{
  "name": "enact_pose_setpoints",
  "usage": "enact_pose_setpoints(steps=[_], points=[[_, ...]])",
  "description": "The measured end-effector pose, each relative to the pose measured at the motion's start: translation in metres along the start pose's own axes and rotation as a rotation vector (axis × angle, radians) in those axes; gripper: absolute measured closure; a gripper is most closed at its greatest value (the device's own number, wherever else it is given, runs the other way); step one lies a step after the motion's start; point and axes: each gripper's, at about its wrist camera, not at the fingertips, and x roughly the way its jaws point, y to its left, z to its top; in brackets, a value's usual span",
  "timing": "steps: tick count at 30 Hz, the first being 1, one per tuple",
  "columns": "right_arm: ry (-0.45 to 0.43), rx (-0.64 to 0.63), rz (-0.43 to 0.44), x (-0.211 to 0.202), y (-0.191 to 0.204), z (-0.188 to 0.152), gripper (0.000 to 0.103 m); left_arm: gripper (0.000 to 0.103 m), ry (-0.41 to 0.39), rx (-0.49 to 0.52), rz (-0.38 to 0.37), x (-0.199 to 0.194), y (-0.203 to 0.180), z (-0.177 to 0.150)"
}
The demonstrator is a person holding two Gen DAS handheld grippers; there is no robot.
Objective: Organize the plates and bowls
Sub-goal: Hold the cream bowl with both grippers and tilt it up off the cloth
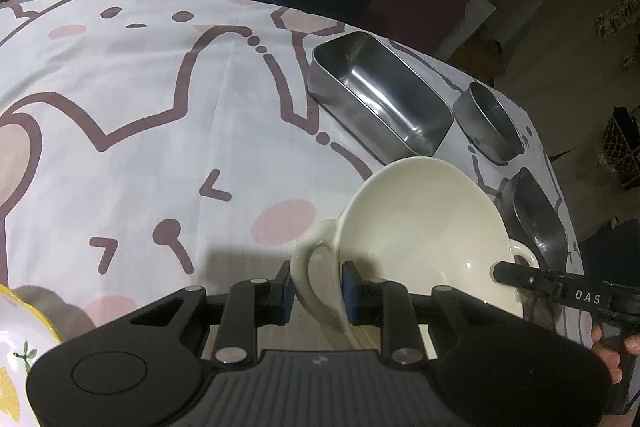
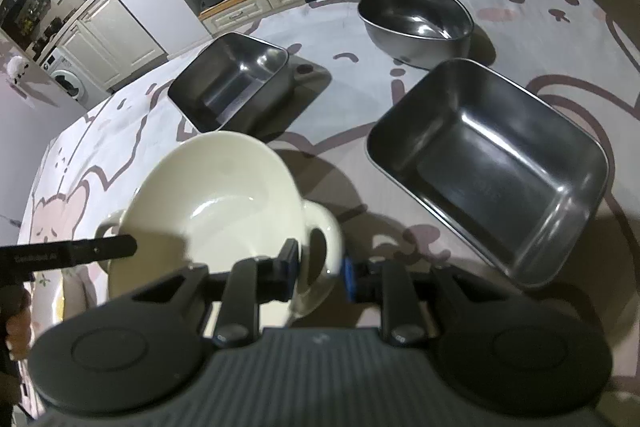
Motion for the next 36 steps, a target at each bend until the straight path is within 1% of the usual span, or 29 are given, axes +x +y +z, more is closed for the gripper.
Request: enact_pose_setpoints(steps=[7,16,25,29,36], points=[[0.005,-0.005,-0.014,0.000,0.003,0.000,0.076,0.076,-0.008,0.007,0.014,-0.001,-0.002,-0.001],[0.005,-0.009,-0.023,0.000,0.005,0.001,0.075,0.076,-0.015,0.006,0.015,0.000,-0.002,-0.001],[0.015,-0.024,-0.045,0.001,0.011,0.000,0.075,0.075,-0.006,0.046,0.030,0.001,-0.006,0.000],[0.031,0.015,-0.034,0.002,0.007,0.002,0.075,0.075,-0.007,0.055,0.028,0.001,-0.006,0.000],[0.036,0.019,-0.035,0.002,0.008,0.001,0.075,0.074,-0.017,0.087,0.035,0.002,-0.009,0.000]])
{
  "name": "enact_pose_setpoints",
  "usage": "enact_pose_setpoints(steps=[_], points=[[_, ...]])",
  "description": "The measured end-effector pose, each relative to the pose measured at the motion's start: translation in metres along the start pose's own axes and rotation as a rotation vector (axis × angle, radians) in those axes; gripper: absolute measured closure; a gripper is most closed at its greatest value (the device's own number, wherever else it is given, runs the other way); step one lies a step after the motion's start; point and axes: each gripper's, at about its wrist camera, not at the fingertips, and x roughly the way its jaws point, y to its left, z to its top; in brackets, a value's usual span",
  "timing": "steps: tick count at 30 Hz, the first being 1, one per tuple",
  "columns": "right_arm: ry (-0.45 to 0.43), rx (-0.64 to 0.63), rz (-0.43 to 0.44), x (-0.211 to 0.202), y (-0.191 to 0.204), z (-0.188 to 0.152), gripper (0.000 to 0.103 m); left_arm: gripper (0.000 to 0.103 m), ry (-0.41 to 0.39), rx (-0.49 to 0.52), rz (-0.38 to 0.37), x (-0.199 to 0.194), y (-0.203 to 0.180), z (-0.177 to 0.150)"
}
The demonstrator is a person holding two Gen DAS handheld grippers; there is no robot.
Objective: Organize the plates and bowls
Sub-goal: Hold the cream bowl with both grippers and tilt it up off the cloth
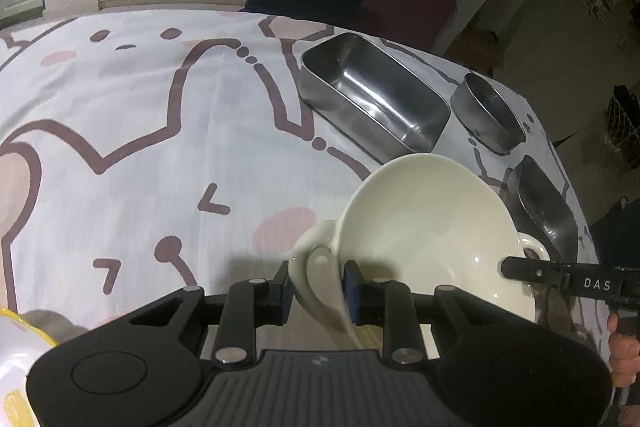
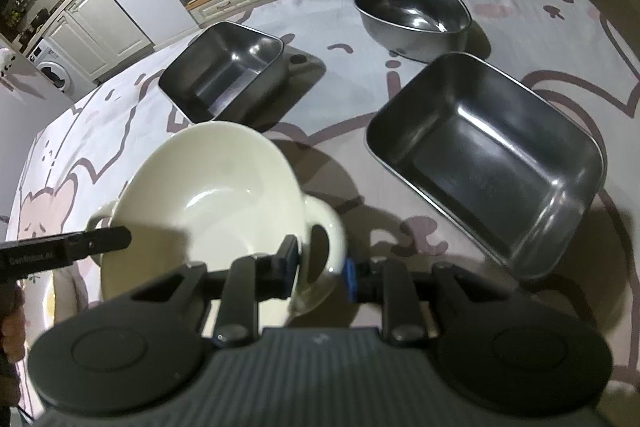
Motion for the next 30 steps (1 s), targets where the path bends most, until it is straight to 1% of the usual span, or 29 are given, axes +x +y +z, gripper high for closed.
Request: enact_pose_setpoints(steps=[2,10,14,23,30], points=[[0.005,0.009,0.008,0.0005,-0.0010,0.0002,0.075,0.074,-0.004,0.004,0.002,-0.0004,-0.0005,-0.0008],[-0.002,-0.020,-0.022,-0.0030,0.0054,0.0008,0.075,0.075,0.011,-0.042,-0.017,0.0015,0.0043,-0.0002],[-0.003,-0.022,-0.022,-0.0029,0.0045,0.0020,0.075,0.075,0.015,-0.048,-0.014,0.0018,0.0029,-0.0003],[-0.014,-0.027,-0.031,-0.0088,0.0044,0.0013,0.075,0.075,0.013,-0.026,-0.010,0.0011,-0.0022,-0.0008],[0.013,-0.029,-0.034,-0.0050,0.0046,-0.0008,0.074,0.075,0.006,-0.032,-0.024,0.0023,0.0011,0.0001]])
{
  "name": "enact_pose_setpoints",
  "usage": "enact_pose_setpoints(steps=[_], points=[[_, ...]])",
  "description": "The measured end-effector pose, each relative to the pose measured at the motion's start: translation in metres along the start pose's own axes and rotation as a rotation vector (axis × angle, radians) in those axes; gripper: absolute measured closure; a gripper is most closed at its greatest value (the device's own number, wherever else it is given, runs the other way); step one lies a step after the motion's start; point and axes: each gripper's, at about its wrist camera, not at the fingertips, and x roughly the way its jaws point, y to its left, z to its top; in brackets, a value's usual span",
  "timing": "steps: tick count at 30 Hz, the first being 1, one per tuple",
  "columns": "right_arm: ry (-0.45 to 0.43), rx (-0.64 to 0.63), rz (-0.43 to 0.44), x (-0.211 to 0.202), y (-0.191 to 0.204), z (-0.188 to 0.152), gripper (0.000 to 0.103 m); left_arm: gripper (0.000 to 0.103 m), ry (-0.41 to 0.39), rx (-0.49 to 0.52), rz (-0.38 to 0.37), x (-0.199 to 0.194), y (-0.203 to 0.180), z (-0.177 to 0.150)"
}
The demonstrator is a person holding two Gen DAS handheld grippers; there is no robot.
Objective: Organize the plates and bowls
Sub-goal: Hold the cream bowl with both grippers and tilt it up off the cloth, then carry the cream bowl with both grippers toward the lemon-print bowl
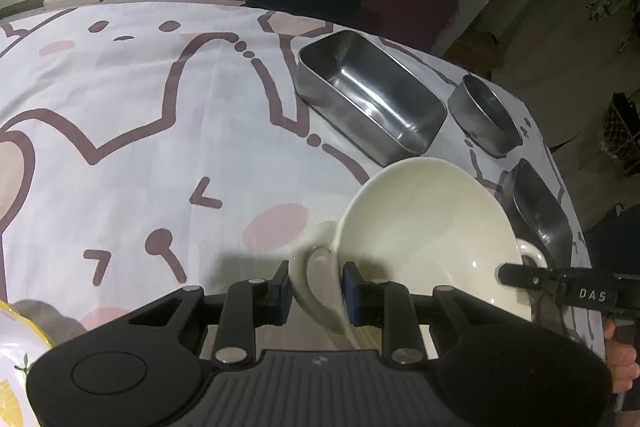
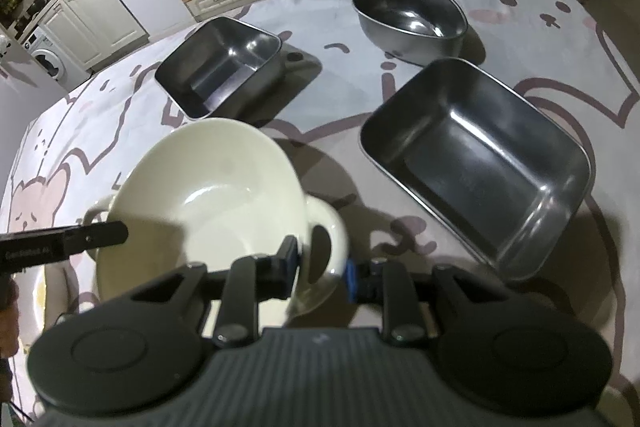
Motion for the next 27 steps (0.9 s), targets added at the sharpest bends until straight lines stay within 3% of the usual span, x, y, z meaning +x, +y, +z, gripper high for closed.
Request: enact_pose_setpoints(steps=[27], points=[[-0.049,-0.028,-0.007,-0.012,0.002,-0.001,0.073,0.075,-0.036,0.037,0.015,-0.009,-0.010,-0.002]])
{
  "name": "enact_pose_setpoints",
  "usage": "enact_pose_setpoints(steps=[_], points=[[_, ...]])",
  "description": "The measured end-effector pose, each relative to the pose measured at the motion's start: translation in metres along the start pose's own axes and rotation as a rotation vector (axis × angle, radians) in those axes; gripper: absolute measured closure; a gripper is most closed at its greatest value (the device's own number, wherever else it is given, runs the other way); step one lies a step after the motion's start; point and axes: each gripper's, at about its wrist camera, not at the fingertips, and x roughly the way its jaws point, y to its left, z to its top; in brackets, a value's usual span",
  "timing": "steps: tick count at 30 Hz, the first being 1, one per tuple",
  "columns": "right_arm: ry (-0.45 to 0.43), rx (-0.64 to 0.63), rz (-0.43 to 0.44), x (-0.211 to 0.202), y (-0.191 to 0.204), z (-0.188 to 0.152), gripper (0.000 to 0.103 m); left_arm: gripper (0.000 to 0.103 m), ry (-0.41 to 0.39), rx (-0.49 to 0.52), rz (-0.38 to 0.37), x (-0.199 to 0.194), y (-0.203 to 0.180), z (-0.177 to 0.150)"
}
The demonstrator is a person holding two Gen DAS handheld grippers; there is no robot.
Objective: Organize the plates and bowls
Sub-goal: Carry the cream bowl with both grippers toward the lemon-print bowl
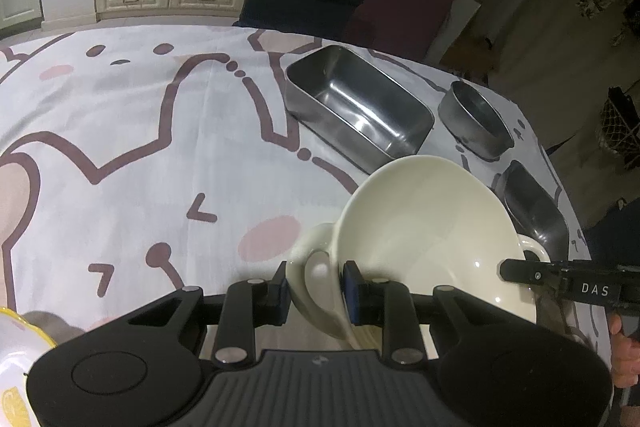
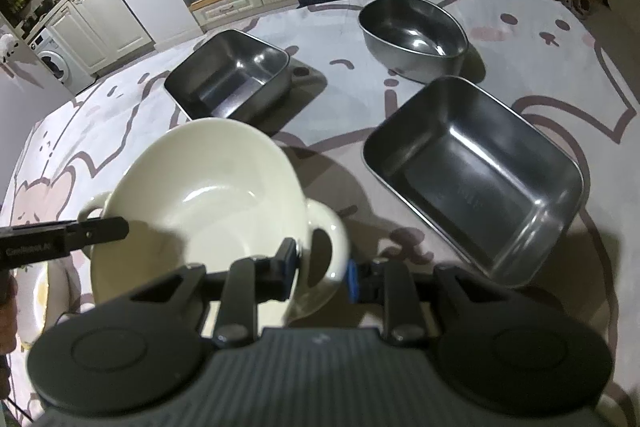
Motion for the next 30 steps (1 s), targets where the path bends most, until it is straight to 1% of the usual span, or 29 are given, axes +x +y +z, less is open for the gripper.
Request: enact_pose_setpoints(steps=[5,9,13,18,22,25,30], points=[[0.003,-0.006,-0.009,-0.005,0.002,0.000,0.073,0.075,-0.010,-0.001,-0.009,-0.011,-0.003,0.000],[-0.032,-0.018,-0.005,-0.022,0.009,-0.001,0.073,0.076,-0.054,0.003,-0.017,-0.039,-0.007,-0.001],[-0.079,-0.025,0.024,-0.048,0.018,-0.007,0.074,0.077,-0.092,0.001,-0.022,-0.072,-0.006,-0.009],[-0.115,-0.041,0.060,-0.078,0.037,-0.020,0.074,0.077,-0.136,0.007,-0.019,-0.116,-0.002,-0.024],[-0.134,-0.065,0.084,-0.096,0.054,-0.034,0.074,0.077,-0.151,-0.005,-0.010,-0.140,0.006,-0.040],[-0.143,-0.076,0.096,-0.102,0.065,-0.046,0.074,0.077,-0.154,-0.010,0.008,-0.155,0.013,-0.053],[-0.130,-0.097,0.117,-0.103,0.082,-0.062,0.074,0.077,-0.151,-0.025,0.023,-0.173,0.024,-0.073]])
